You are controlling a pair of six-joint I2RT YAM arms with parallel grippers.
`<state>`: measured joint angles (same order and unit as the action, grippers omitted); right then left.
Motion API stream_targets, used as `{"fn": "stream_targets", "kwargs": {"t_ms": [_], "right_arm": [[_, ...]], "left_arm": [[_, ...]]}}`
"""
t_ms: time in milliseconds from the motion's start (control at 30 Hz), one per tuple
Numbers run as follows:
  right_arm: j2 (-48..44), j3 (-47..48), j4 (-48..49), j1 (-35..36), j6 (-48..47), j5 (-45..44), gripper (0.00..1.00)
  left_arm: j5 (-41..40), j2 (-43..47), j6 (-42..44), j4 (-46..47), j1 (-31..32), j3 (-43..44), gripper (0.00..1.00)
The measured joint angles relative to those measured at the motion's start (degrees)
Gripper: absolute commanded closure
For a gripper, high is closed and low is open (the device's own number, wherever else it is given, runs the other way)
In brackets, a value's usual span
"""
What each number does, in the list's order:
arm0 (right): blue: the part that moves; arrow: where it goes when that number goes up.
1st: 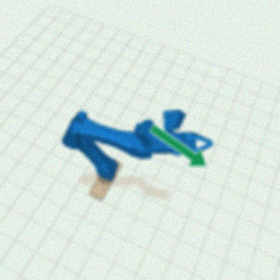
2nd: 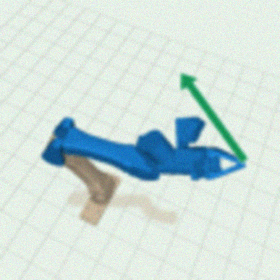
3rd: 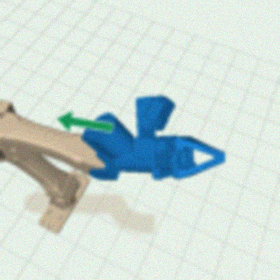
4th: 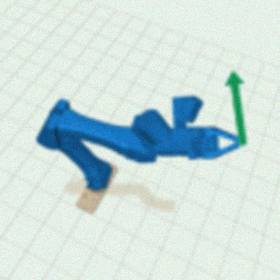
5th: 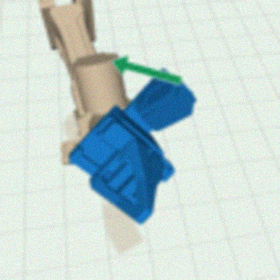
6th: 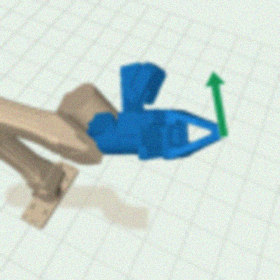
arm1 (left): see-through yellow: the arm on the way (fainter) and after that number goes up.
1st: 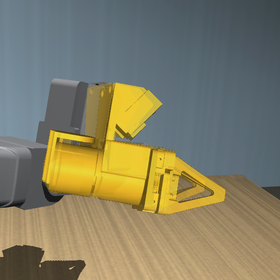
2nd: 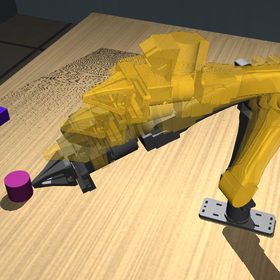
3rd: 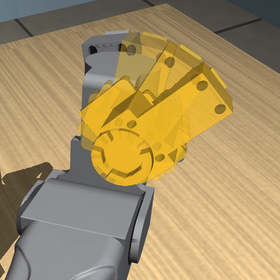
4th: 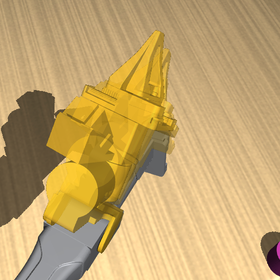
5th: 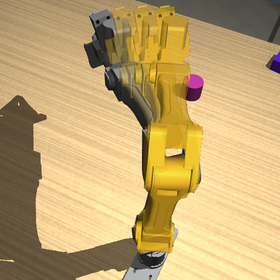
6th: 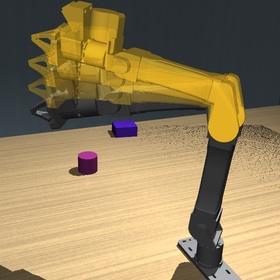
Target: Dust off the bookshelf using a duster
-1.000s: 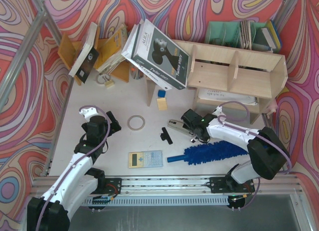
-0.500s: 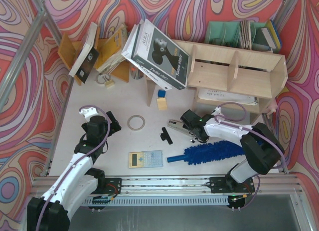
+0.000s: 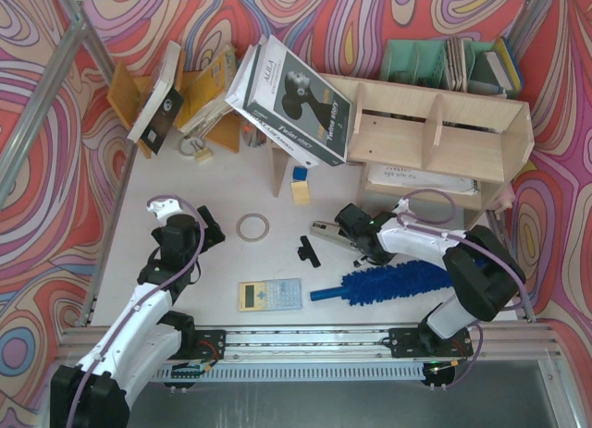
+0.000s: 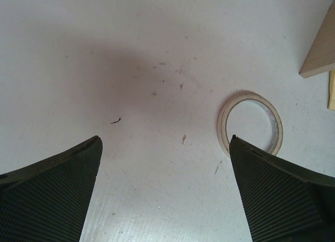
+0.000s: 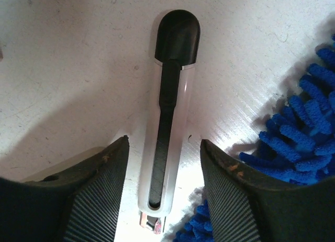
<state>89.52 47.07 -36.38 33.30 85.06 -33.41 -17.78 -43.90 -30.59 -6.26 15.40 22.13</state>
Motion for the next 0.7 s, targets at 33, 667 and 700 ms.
{"fn": "stream_targets", "kwargs": {"t_ms": [33,667,700], "right_arm": [[-0.2,0.0,0.0,0.0,-0.3,0.0,0.41],[-18.8,0.6,-7.2,5.0,-4.3,-1.7,0.22],[-19.5,0.6,-8.7,5.7,-3.4,-1.7,0.22]], "left_arm": [[0.1,0.0,0.0,0.0,0.0,0.0,0.02],[2.9,-3.5,-2.1,-1.8,13.8,15.5,0.02],[2.7,-4.1,-2.1,-2.0,15.1,15.9,0.02]]}}
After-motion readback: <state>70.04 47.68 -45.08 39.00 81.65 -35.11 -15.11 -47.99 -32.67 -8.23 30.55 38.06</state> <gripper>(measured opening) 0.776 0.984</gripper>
